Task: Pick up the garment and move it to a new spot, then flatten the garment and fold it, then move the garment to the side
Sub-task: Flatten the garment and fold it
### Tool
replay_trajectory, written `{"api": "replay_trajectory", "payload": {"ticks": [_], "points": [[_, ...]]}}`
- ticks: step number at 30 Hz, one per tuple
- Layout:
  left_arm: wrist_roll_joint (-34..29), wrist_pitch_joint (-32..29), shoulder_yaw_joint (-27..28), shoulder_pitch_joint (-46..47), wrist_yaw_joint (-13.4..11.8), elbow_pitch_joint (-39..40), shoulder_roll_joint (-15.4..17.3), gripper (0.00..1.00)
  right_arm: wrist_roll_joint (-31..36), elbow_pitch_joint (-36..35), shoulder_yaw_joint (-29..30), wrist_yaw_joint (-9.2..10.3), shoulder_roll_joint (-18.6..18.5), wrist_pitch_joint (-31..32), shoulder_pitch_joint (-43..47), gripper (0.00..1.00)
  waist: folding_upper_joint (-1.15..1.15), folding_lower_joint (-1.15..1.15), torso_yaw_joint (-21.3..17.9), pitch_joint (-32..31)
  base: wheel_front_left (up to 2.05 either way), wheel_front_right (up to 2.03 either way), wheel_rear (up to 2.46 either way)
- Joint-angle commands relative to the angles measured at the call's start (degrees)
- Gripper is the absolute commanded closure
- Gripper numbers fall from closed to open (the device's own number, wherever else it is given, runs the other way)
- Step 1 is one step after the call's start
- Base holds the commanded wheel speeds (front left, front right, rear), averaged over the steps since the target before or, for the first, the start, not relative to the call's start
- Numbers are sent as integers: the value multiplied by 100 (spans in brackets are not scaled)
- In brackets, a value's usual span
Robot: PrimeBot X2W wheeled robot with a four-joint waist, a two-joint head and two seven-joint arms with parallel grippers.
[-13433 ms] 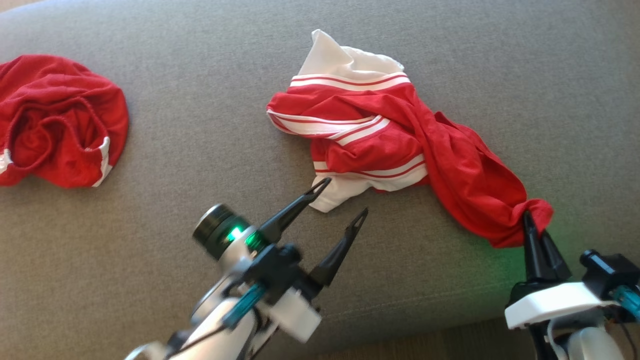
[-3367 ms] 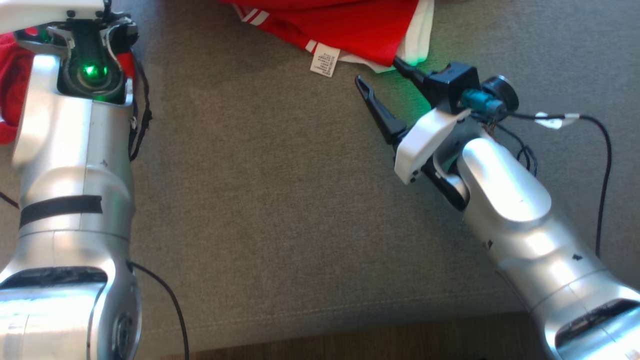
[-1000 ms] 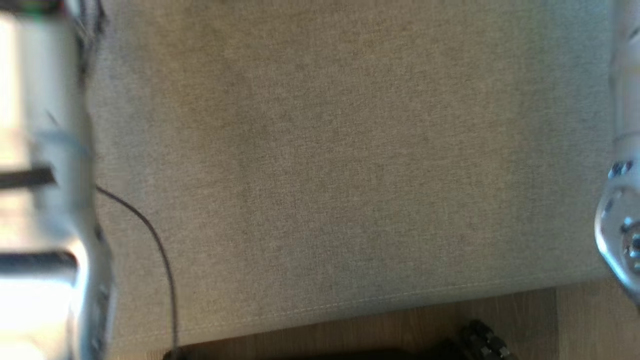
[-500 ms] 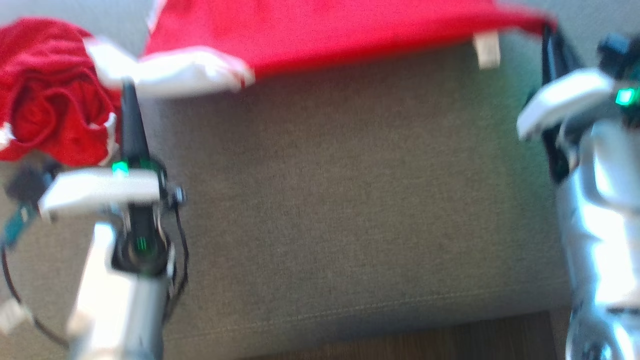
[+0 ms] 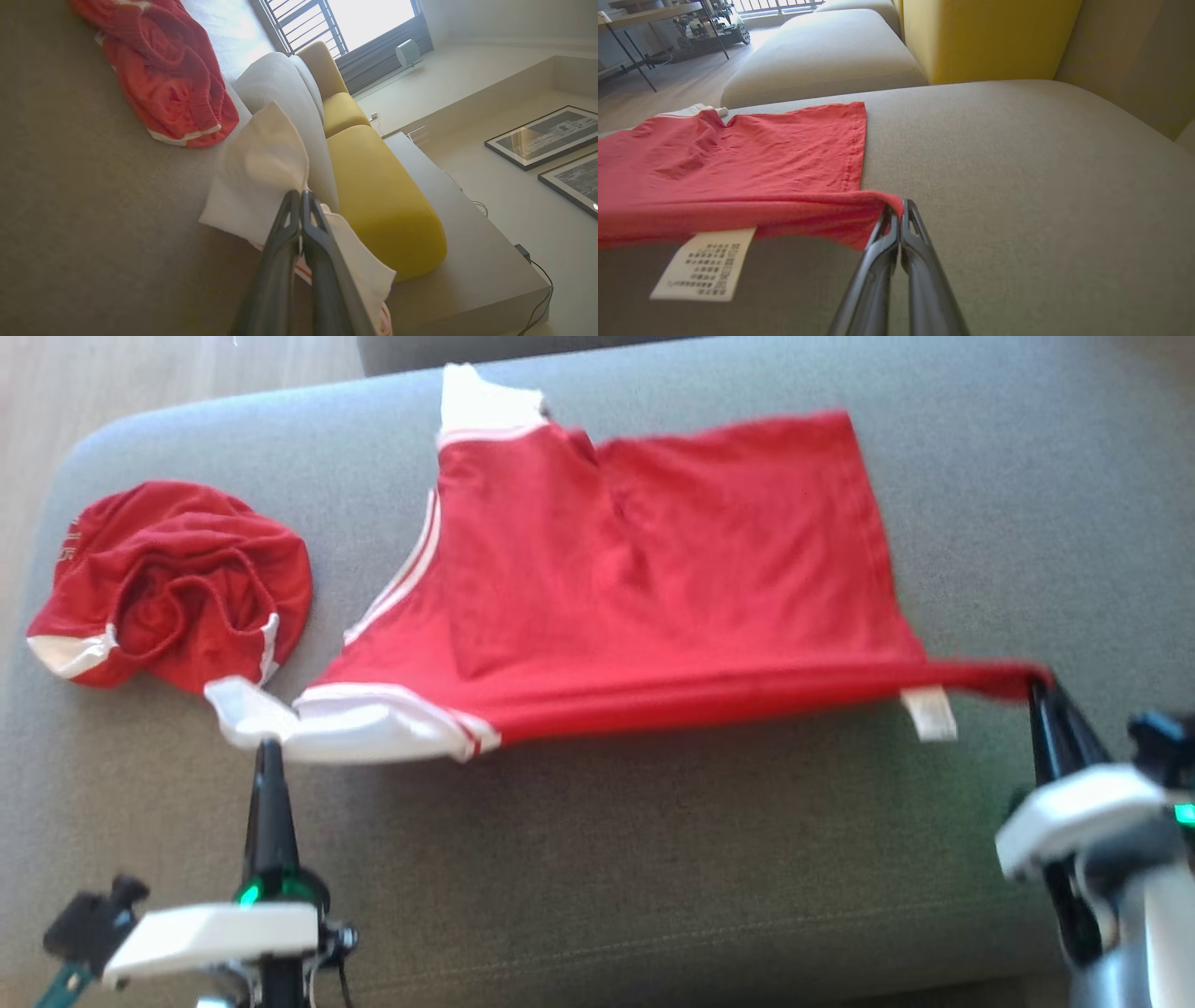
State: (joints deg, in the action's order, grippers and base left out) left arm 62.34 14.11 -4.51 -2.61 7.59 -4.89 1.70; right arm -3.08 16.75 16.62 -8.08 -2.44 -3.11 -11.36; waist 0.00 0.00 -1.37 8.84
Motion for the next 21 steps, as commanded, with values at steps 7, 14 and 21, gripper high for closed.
{"api": "replay_trajectory", "payload": {"ticks": [7,14,21], "points": [[125,88,426,-251,-10,405,119,100,-412,-1504,214,59,-49,611,832,100,0,0,-16,-130,0,0,0],[-187,89,383,412,-10,1177,119,100,-59,-2505,-174,59,-81,507,500,100,0,0,-30,-219,0,0,0],[-1221,-583,37,2582,-496,1009,790,100,144,-2617,-1167,59,-1069,1108,-1141,100,0,0,-68,-495,0,0,0]]}}
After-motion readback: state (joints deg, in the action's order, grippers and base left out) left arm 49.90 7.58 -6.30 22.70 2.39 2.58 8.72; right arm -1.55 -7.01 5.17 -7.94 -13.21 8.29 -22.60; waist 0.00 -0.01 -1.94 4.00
